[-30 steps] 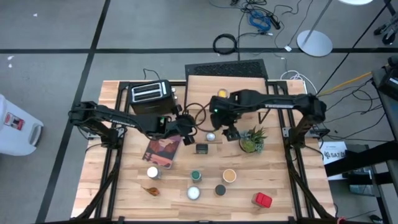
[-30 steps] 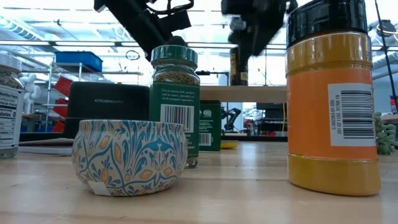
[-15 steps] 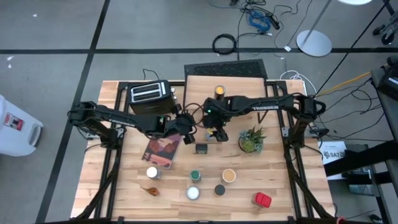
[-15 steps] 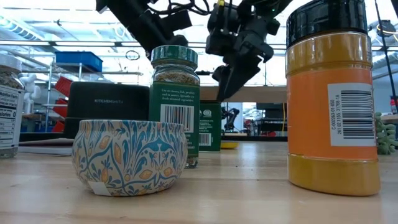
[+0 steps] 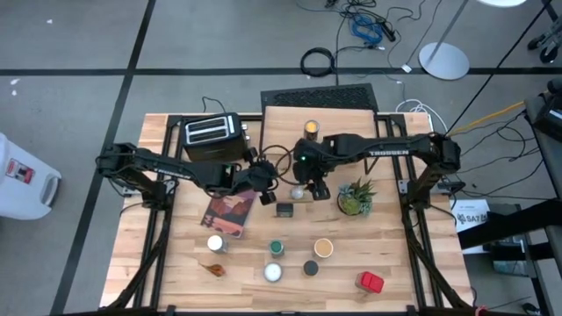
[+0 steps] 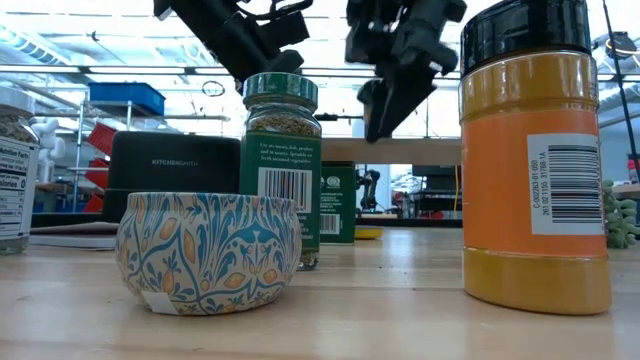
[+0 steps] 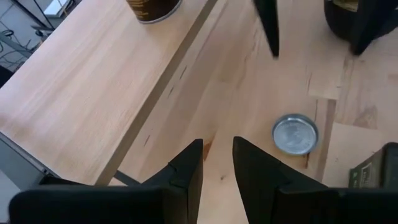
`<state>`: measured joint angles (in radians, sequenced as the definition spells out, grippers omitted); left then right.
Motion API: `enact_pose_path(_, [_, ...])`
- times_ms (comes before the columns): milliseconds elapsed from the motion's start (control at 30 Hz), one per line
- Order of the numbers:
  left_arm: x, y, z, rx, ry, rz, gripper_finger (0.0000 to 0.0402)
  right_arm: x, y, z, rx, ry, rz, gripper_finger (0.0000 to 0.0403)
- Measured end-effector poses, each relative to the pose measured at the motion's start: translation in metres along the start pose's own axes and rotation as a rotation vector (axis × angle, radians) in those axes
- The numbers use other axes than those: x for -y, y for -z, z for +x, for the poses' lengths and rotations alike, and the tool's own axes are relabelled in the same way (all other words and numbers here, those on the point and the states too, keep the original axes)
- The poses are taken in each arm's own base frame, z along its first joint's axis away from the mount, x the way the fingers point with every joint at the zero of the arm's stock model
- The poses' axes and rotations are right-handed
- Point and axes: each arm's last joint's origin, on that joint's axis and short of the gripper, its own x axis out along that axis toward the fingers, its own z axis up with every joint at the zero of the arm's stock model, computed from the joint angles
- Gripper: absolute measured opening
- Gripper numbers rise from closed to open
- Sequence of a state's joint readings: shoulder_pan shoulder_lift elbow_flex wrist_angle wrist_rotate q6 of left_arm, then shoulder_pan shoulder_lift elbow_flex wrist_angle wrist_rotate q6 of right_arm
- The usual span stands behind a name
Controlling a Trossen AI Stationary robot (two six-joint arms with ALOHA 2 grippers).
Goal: Shelf spices
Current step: Put the yellow cap into the seasoning bottle
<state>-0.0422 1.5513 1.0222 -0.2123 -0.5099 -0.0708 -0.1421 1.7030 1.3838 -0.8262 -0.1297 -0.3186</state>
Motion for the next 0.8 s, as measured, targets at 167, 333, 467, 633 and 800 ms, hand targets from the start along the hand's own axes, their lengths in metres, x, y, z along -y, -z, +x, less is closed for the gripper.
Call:
enact_pose_path(167, [0.000, 0.000, 0.000, -0.002, 0.009, -0.001, 0.0097, -0.025, -0.006, 0.000, 0.026, -0.096, -0.100, 0.0222])
enact_pose_path(333, [0.000, 0.000, 0.000, -0.003, 0.010, -0.001, 0.0097, -0.036, -0.011, 0.029, -0.016, -0.121, -0.200, 0.0221])
enact_pose_path(467, [0.001, 0.001, 0.000, -0.008, 0.025, 0.001, 0.0097, -0.032, -0.009, 0.058, -0.087, -0.100, -0.233, 0.0221])
enact_pose_path(633, [0.003, 0.002, -0.001, -0.014, 0.031, 0.010, 0.0097, -0.021, -0.002, 0.082, -0.166, -0.073, -0.232, 0.0217])
enact_pose_path(800, [0.004, 0.000, -0.002, 0.001, 0.041, 0.009, 0.0097, -0.018, 0.003, 0.100, -0.229, -0.052, -0.248, 0.0190])
